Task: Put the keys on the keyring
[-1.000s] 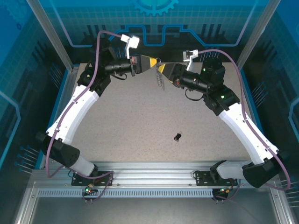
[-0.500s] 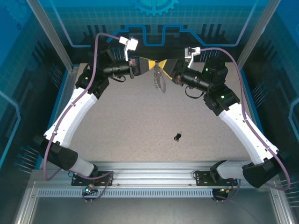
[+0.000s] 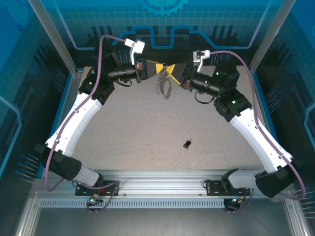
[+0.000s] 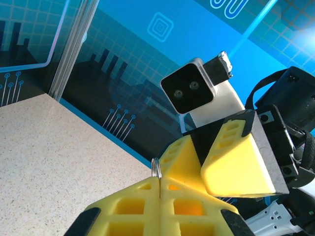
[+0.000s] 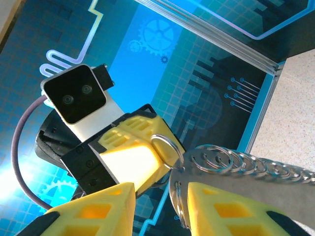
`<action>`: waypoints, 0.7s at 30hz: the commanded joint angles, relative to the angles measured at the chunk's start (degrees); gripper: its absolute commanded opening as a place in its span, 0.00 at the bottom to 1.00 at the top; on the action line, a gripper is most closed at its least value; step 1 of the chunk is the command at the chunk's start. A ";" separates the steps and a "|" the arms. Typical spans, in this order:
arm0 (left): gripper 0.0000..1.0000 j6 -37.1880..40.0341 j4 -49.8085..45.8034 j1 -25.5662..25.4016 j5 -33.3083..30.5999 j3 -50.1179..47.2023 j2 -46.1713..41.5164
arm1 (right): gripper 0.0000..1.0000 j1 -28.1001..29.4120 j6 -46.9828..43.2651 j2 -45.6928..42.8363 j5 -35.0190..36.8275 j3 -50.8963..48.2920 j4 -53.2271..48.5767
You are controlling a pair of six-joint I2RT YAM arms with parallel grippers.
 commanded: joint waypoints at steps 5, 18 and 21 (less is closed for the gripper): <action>0.00 1.02 1.84 0.54 -0.61 -0.64 -0.86 | 0.35 0.35 0.69 -0.29 -0.85 -3.06 0.20; 0.00 1.73 0.91 0.54 0.80 -1.06 -0.60 | 0.23 -0.31 -1.04 0.98 0.24 -1.49 -1.30; 0.00 1.73 0.98 0.54 0.79 -1.32 -0.57 | 0.18 -0.54 -1.13 1.25 -0.10 -1.03 -1.45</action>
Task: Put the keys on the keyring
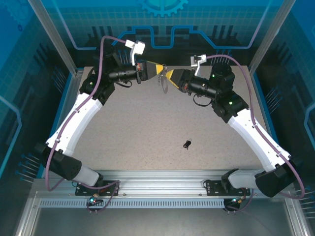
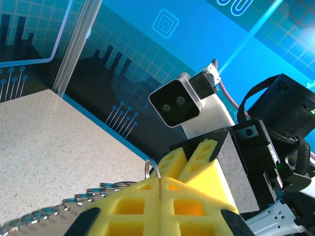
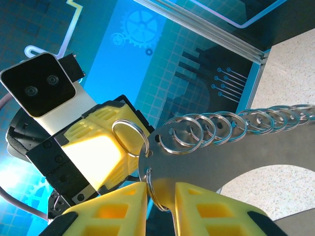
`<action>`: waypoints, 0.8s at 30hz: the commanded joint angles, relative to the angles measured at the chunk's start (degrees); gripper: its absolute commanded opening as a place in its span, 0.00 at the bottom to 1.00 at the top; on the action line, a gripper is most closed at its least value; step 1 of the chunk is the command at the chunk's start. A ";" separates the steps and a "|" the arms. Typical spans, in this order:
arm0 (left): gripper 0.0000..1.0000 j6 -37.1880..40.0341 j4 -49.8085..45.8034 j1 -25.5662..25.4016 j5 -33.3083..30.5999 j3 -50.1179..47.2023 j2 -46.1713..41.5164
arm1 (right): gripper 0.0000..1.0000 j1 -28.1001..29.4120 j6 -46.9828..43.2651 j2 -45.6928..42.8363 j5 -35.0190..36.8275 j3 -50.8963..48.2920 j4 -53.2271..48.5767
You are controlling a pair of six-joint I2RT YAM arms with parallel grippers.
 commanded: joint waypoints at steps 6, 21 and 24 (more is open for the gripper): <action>0.00 1.79 1.00 0.37 0.99 -0.81 -0.64 | 0.05 -0.85 -1.27 1.14 -0.42 2.57 -2.15; 0.00 2.84 -0.10 0.36 0.16 -1.56 -0.40 | 0.00 -2.62 0.83 0.70 -1.48 3.05 1.06; 0.00 2.64 0.25 0.38 0.15 -1.53 -0.29 | 0.00 -2.94 1.70 0.85 -1.73 2.86 1.81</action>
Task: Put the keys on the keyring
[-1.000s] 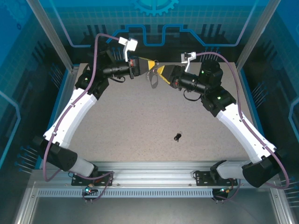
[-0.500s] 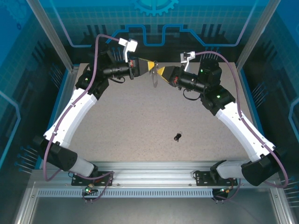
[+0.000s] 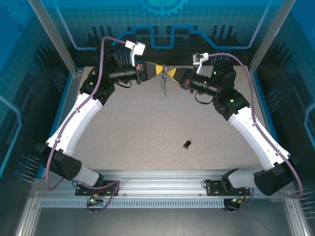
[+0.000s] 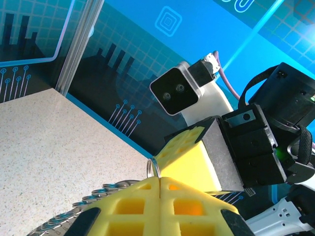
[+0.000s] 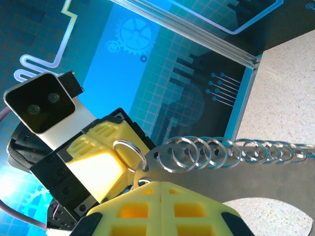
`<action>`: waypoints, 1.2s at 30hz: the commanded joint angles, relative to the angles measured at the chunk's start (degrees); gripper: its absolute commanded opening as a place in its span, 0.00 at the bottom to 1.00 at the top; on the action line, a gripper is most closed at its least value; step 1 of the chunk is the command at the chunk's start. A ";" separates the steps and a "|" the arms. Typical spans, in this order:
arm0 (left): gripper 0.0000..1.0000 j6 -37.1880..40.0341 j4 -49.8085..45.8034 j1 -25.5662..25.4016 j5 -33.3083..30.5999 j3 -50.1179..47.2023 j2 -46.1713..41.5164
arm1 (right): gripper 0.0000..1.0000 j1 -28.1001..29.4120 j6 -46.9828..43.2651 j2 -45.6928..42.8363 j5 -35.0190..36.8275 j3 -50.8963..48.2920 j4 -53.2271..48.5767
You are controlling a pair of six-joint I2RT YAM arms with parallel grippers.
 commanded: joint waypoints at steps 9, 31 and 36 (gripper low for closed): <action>0.00 0.36 1.66 0.26 0.11 -0.64 0.16 | 0.25 0.08 3.93 2.96 -3.39 1.61 6.41; 0.00 0.72 1.14 0.26 -0.38 0.17 0.80 | 0.38 0.33 4.63 -1.20 -3.38 -4.01 5.70; 0.00 0.77 1.12 0.25 -0.19 -0.28 0.76 | 0.38 0.12 6.31 -1.08 -3.25 -4.40 8.08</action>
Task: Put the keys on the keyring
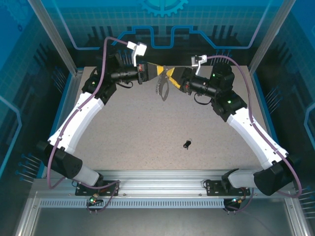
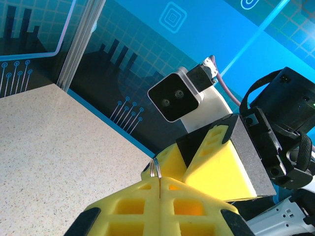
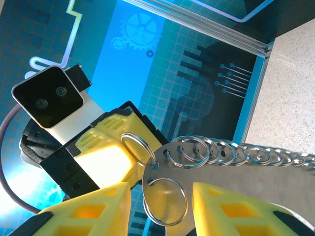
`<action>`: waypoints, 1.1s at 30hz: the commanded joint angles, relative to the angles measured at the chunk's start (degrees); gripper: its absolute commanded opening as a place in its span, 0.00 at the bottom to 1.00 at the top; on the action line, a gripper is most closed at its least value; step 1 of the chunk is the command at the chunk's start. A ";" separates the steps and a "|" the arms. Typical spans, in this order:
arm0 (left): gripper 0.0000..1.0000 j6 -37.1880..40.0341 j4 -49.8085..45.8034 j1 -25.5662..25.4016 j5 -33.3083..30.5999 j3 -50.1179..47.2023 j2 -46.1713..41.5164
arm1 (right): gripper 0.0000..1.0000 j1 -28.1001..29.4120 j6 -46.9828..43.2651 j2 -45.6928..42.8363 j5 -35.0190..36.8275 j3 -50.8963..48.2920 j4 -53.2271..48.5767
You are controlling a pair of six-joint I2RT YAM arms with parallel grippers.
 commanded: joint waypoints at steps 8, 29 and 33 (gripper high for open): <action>0.00 0.90 1.14 0.26 -0.15 -0.32 -0.41 | 0.33 0.28 2.96 -0.55 -1.48 -0.79 4.39; 0.00 1.25 1.16 0.25 -0.38 -0.68 -0.83 | 0.28 1.90 3.02 0.13 -0.66 -1.99 4.49; 0.00 1.29 1.07 0.27 -0.33 -0.68 -0.97 | 0.29 1.77 2.91 -0.99 0.08 -3.36 4.09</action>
